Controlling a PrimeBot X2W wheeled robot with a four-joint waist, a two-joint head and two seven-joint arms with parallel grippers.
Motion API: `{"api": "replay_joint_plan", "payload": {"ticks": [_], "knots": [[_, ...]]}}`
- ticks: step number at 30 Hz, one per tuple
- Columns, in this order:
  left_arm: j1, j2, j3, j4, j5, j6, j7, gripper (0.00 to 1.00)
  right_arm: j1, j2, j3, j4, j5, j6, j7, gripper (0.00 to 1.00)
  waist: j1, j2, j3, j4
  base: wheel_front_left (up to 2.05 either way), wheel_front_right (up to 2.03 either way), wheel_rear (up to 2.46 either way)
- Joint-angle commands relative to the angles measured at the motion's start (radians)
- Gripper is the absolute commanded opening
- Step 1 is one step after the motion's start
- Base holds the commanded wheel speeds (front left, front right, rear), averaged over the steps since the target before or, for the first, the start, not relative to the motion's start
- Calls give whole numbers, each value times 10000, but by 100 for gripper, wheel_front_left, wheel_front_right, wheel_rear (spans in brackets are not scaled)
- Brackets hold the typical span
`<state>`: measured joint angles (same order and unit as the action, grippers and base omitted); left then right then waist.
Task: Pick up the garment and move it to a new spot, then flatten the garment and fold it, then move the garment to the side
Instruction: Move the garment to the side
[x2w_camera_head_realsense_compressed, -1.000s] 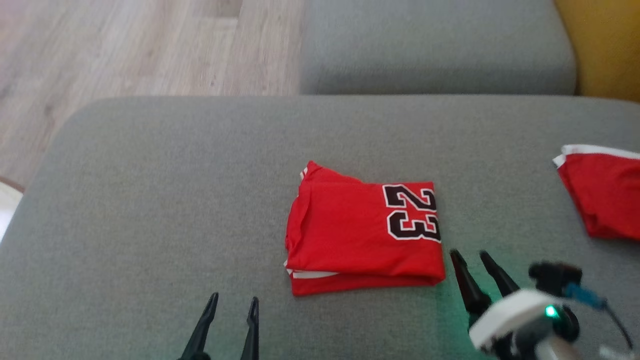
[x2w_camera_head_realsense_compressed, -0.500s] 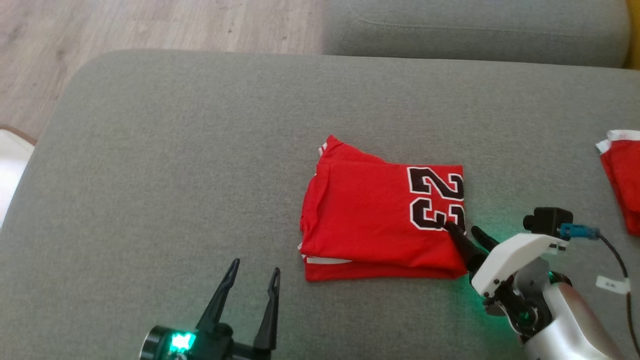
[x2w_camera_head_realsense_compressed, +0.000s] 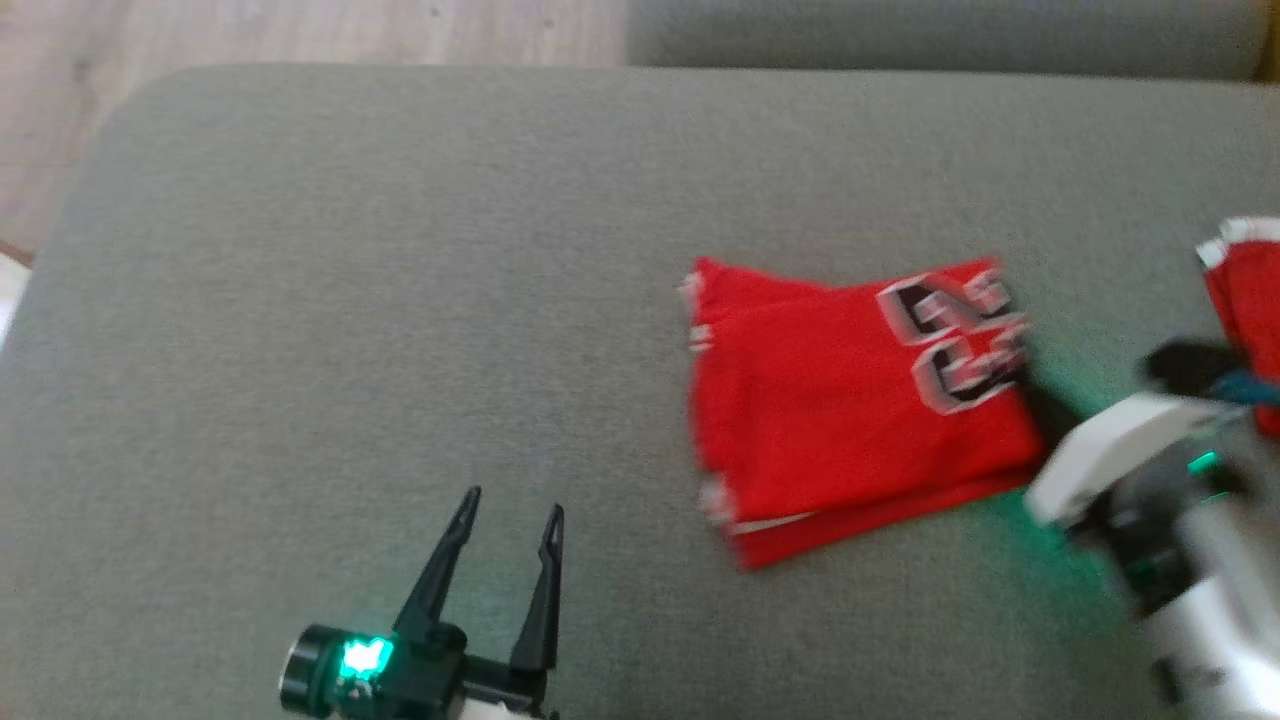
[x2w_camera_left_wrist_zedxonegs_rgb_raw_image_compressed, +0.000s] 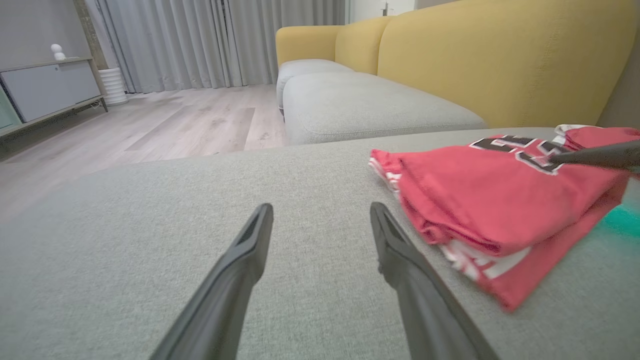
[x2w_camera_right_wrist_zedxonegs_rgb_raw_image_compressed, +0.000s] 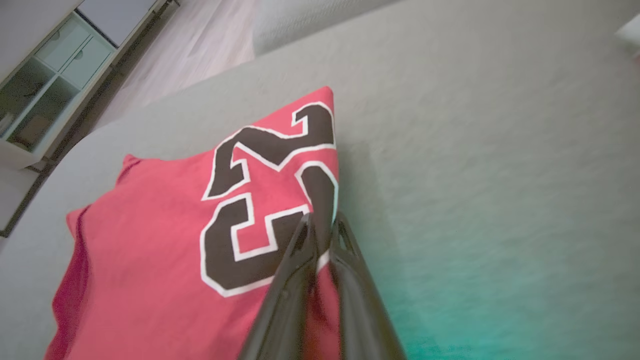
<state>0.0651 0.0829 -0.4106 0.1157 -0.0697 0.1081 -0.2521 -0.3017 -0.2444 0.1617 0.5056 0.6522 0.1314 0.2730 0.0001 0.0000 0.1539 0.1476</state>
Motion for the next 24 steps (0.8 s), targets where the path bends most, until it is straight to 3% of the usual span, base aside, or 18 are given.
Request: {"api": "replay_joint_plan", "payload": {"ticks": [1, 5, 11, 20, 21, 22, 24], "knots": [[-453, -121, 399, -397, -8, 111, -97, 100, -417, -406, -31, -472, -102, -7, -61, 0, -1, 0, 260, -251, 0, 0, 0], [-671, -176, 536, -613, -76, 213, -97, 100, -538, -1560, -632, -1388, -430, -7, 346, 0, -1, 0, 736, -670, 0, 0, 0], [-1138, -232, 760, -1006, -355, -6, -97, 100, -676, -2940, -2117, -2711, -827, -7, 1249, 0, -1, 0, 1544, -1273, 0, 0, 0], [-1808, -298, 1020, -1272, -562, -134, -97, 100, -926, -4197, -4230, -3683, -1568, -7, 2075, 0, -1, 0, 2483, -1799, 0, 0, 0], [-1869, -303, 1036, -1292, -574, -137, -97, 100, -932, -4200, -4446, -3727, -1673, -7, 2149, 33, -1, 0, 2505, -1807, 0, 0, 0], [-1928, -307, 1053, -1317, -571, -139, -97, 100, -920, -4175, -4623, -3802, -1798, -7, 2171, 100, -1, 0, 2512, -1812, 0, 0, 0], [-2006, -312, 1086, -1305, -518, -133, -97, 100, -867, -4014, -4843, -3970, -2074, -7, 2096, 100, -1, 0, 2418, -1806, 0, 0, 0]]}}
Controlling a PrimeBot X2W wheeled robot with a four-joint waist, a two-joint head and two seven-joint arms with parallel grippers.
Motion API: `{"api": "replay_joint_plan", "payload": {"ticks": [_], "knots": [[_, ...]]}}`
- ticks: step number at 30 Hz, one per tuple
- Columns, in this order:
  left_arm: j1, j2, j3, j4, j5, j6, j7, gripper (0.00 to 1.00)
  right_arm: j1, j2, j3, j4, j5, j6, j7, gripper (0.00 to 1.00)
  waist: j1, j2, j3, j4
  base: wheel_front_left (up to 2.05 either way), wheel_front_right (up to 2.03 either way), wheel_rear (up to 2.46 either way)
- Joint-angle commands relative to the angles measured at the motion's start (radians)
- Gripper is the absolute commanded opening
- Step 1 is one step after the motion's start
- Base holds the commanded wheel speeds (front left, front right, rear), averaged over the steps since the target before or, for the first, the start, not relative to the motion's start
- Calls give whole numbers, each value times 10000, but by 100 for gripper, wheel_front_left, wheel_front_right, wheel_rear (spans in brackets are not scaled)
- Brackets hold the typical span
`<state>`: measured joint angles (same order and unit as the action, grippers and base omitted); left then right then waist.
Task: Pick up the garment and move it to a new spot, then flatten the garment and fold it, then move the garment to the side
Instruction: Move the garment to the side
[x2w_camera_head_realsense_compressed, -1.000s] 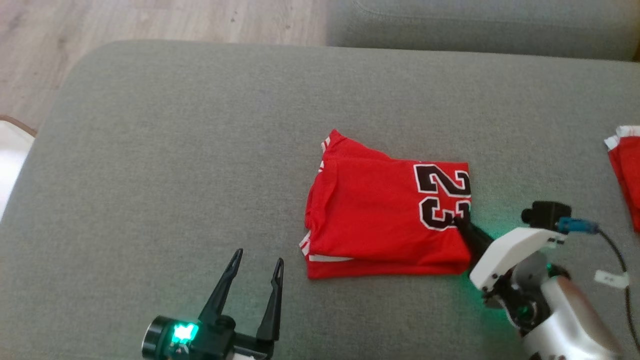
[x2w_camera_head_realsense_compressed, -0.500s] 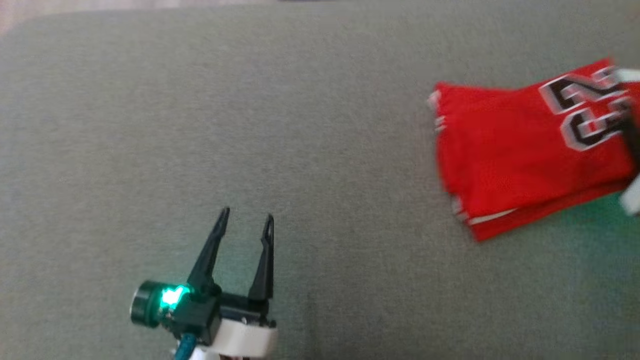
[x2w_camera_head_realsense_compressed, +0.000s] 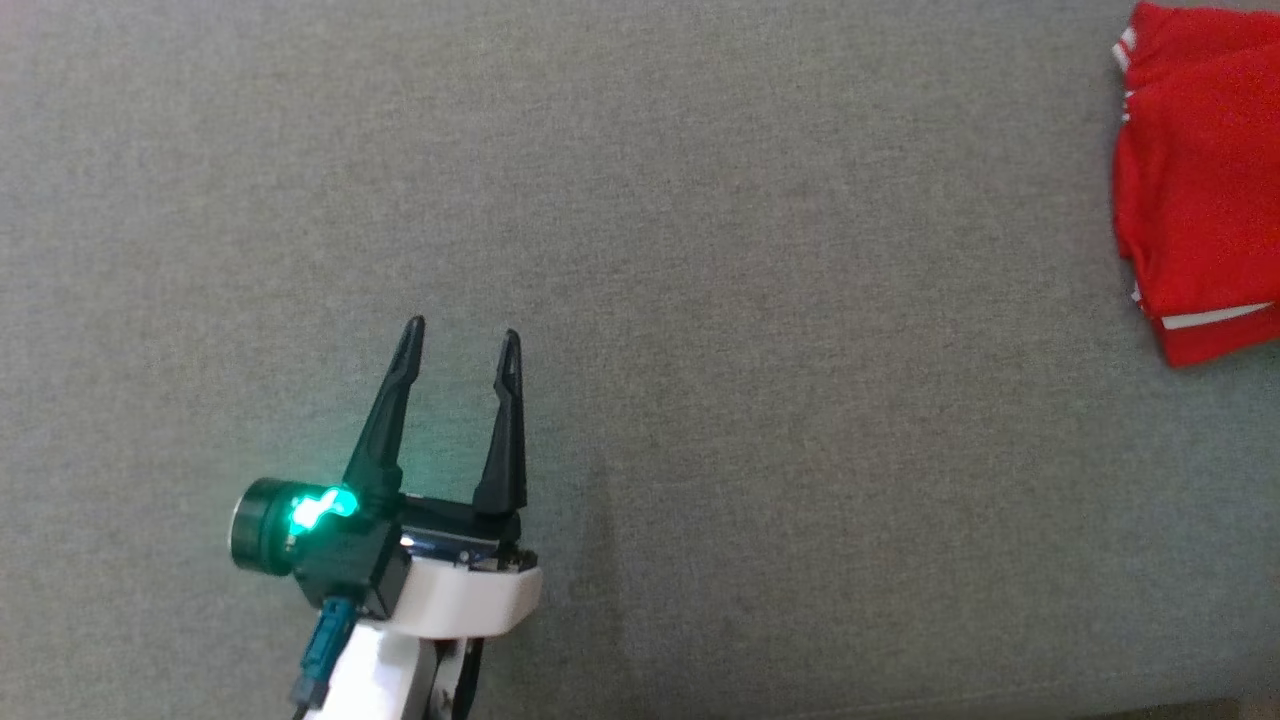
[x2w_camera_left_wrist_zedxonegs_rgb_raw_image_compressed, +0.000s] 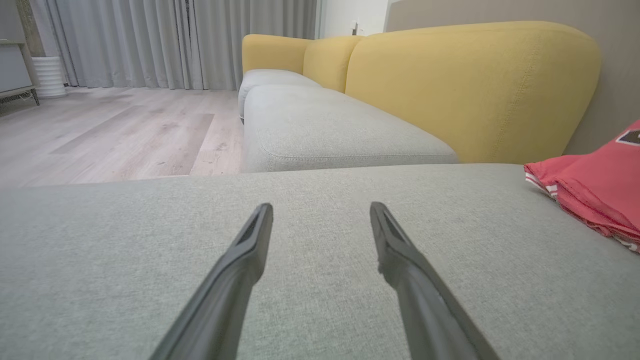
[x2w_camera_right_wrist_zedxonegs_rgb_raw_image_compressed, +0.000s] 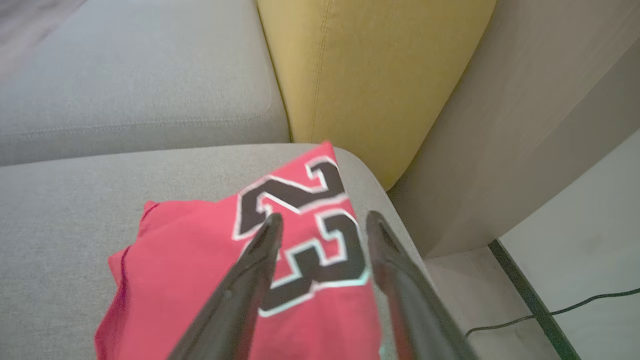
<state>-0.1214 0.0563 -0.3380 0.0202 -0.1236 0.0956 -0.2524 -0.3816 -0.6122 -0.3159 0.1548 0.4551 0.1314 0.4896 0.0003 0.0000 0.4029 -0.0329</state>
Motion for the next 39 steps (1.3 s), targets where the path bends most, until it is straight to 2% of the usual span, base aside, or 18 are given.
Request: {"api": "replay_joint_plan", "payload": {"ticks": [1, 5, 10, 11, 12, 19, 27, 30, 39], "knots": [[-154, -47, 393, -333, 28, 9, -93, 100, -20, -189, -102, -559, -214, -7, -130, 100, -3, 0, -172, 20, 0, 0, 0], [-29, -54, 428, -172, -8, -20, -93, 100, 396, 728, 115, -978, -680, -7, -551, 100, -3, 0, -892, 200, 0, 0, 0], [410, -57, 499, -42, 12, 18, -93, 100, 1358, 2100, 1145, -1244, -1045, -7, -1519, 100, -3, 0, -1955, 430, 0, 0, 0], [513, -57, 512, -10, 21, 20, -93, 100, 1594, 2324, 1407, -1164, -1138, -7, -1799, 100, -3, 0, -2180, 491, 0, 0, 0], [727, -58, 527, 42, 30, 22, -93, 100, 2010, 2847, 1944, -937, -1239, -7, -2282, 100, -3, 0, -2599, 624, 0, 0, 0], [1628, -58, 822, 257, -137, 151, -93, 100, 3179, 4116, 3776, 307, -1414, -7, -4926, 100, -3, 0, -3882, 984, 0, 0, 0], [2375, -59, 1081, 208, -202, 243, -93, 100, 3702, 4789, 4979, 1276, -1575, -7, -7331, 100, -3, 0, -4624, 1209, 0, 0, 0], [2676, -53, 1205, 71, -125, 238, -93, 100, 3907, 4985, 4742, 1280, -1460, -7, -7495, 100, -3, 0, -4858, 1255, 0, 0, 0], [3223, -22, 1386, -51, 176, 39, -93, 100, 5063, 5285, 4092, -52, -2013, -7, -7511, 100, -3, 0, -5217, 1385, 0, 0, 0]]}}
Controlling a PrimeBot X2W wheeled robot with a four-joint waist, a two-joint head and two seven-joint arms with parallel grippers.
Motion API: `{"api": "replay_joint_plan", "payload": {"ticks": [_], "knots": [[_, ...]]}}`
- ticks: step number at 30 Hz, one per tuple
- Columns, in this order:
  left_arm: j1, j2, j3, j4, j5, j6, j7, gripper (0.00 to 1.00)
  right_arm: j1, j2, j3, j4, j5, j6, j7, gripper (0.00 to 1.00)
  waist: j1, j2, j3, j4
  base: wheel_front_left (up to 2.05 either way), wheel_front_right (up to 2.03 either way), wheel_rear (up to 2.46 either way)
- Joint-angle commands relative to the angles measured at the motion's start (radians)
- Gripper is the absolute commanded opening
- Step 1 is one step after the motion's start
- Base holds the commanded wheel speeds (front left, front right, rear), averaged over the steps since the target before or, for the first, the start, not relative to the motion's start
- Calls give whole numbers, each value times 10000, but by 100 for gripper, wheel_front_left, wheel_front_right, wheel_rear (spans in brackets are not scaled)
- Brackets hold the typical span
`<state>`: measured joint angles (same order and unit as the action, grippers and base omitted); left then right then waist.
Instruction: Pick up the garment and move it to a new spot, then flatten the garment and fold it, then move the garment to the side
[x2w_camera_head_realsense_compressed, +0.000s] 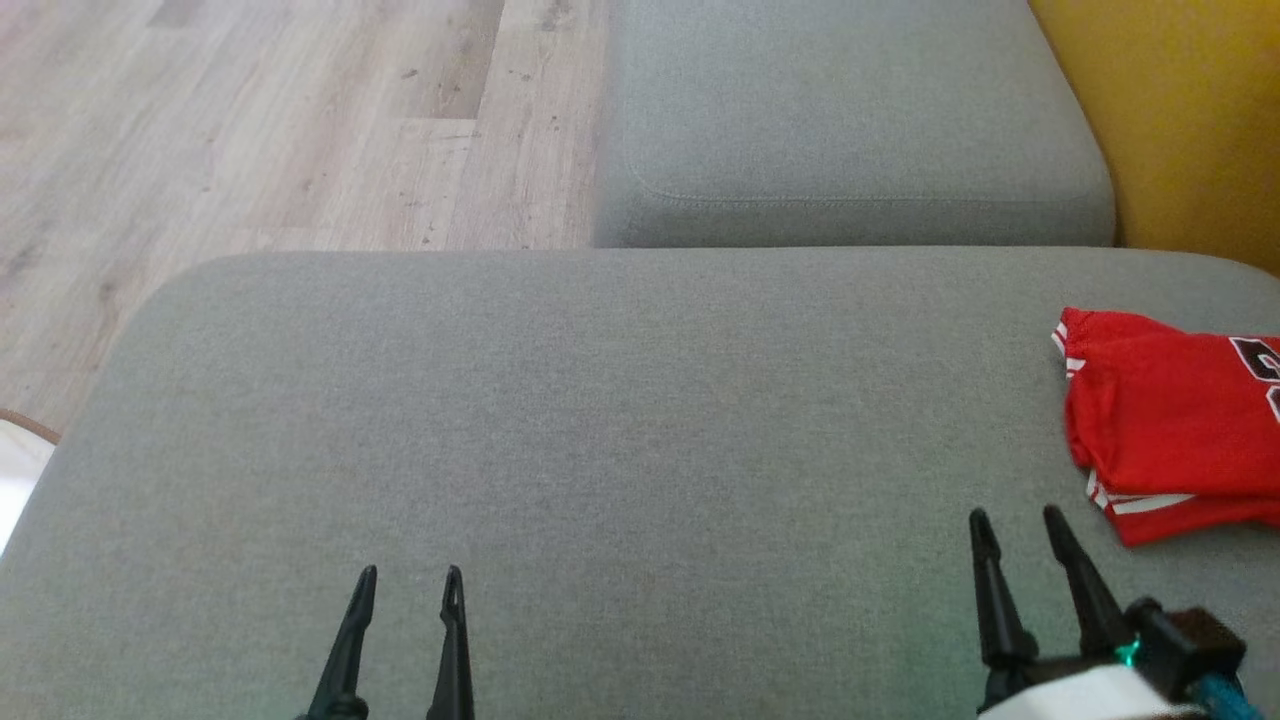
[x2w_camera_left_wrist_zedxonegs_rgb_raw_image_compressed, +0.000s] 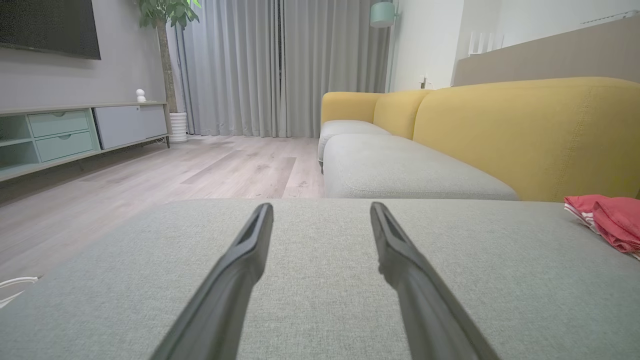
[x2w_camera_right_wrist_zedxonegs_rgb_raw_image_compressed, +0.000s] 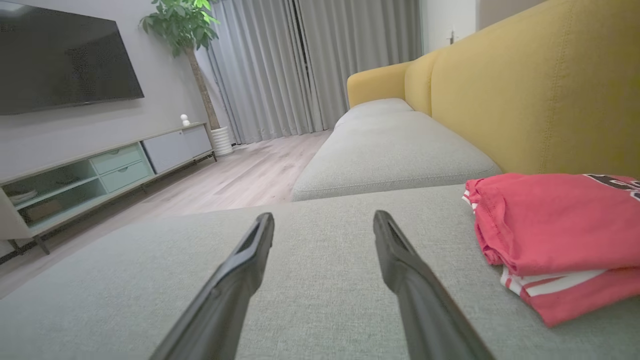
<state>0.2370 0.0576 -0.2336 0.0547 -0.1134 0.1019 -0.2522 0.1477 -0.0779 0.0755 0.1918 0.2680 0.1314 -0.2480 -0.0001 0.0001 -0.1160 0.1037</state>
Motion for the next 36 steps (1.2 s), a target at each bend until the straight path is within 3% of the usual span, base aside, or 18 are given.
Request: {"api": "replay_joint_plan", "payload": {"ticks": [1, 20, 21, 27, 36], "knots": [[-345, -37, 355, -397, 94, -39, -95, 100, -97, -45, 165, -516, -215, -7, -135, 100, 1, -1, -52, 27, 0, 0, 0], [-326, -61, 394, -390, 276, -85, -95, 100, 540, 42, 273, -820, -415, -7, -137, 100, 1, -1, -188, -339, 0, 0, 0], [3, -6, 50, -18, 164, -63, 4, 0, 913, 87, 59, -448, -398, 0, 4, 0, 2, -1, -192, -331, 0, 0, 0], [277, -7, 39, 838, 129, -63, 49, 0, 1071, 84, 142, 436, -368, 0, 27, 0, 2, -1, -185, -342, 0, 0, 0], [76, 55, 191, 920, -999, -202, 225, 0, 850, 61, 56, 487, 636, -1, 235, 0, 2, -1, -87, -391, 0, 0, 0]]}}
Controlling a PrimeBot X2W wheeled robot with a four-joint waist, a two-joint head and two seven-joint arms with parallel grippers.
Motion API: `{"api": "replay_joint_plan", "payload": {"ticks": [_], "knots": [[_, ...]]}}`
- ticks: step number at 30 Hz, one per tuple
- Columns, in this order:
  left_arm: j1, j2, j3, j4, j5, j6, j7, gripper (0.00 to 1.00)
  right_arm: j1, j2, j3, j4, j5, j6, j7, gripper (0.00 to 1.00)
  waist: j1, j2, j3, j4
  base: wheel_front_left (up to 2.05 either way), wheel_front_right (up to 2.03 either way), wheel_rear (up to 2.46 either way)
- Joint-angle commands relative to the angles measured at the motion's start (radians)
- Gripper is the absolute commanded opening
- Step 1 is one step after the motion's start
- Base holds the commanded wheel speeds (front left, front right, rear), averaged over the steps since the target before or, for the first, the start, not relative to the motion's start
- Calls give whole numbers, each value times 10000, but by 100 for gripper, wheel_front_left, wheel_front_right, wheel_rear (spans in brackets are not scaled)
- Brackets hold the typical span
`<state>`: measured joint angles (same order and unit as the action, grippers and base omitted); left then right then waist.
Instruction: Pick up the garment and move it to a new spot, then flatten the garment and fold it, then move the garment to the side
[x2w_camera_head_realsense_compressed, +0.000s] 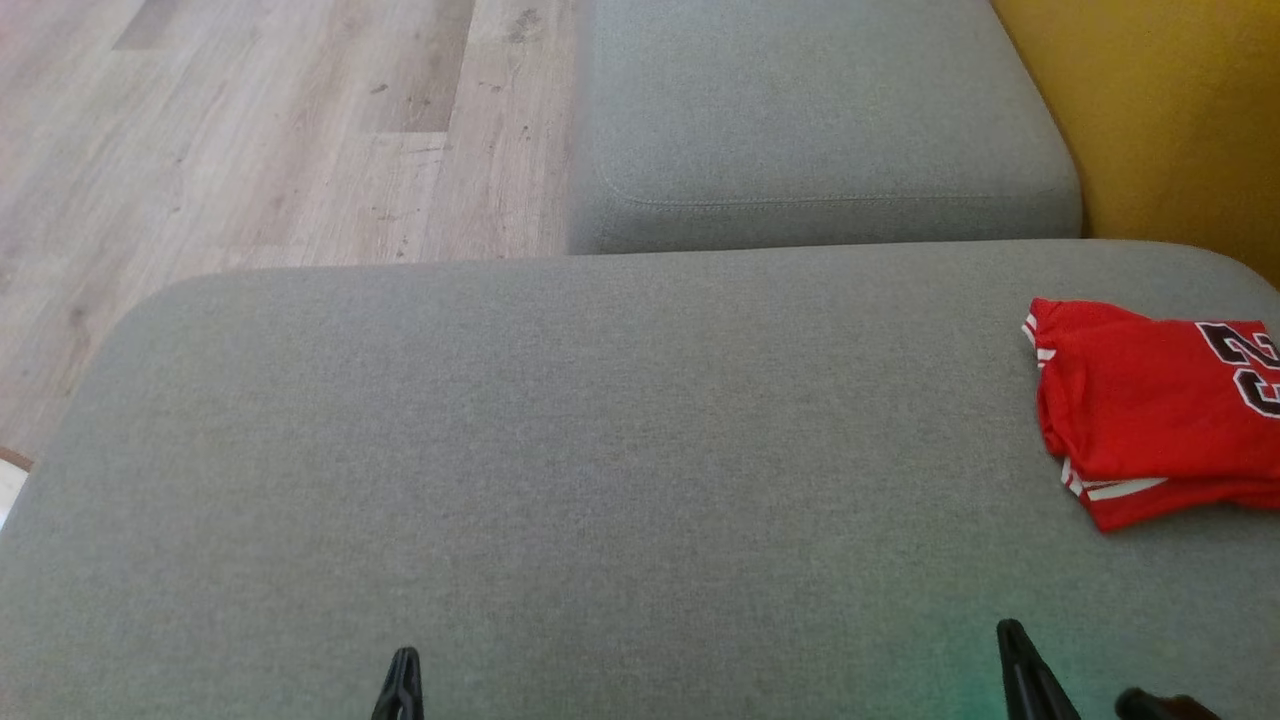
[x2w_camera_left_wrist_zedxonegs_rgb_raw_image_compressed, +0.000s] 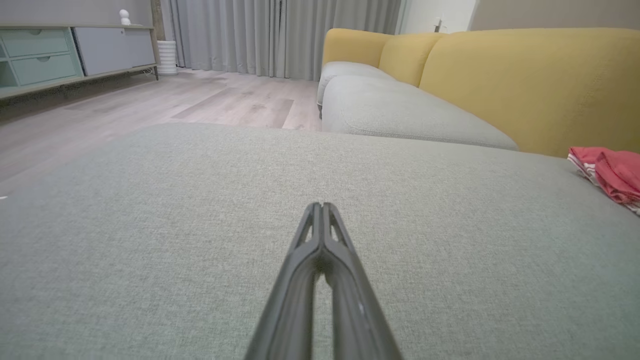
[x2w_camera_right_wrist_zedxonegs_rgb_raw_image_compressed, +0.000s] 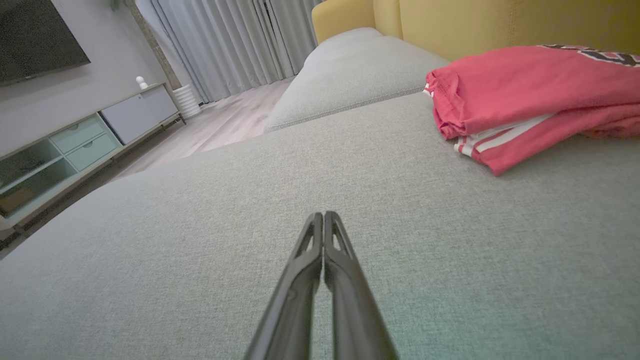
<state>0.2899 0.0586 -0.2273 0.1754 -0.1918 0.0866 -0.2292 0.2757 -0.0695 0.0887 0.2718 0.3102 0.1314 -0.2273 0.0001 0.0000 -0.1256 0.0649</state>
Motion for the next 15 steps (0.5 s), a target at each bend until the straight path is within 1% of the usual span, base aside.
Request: {"api": "replay_joint_plan", "payload": {"ticks": [1, 15], "knots": [[-485, 52, 145, -273, -344, -68, 17, 0, -459, -26, -88, -312, 329, -1, 52, 0, 0, 0, 19, -9, 0, 0, 0], [-927, 131, 407, -105, -2135, -338, 328, 0, -868, -51, -253, -305, 1925, -1, 404, 0, 0, 0, 172, -86, 0, 0, 0]]}}
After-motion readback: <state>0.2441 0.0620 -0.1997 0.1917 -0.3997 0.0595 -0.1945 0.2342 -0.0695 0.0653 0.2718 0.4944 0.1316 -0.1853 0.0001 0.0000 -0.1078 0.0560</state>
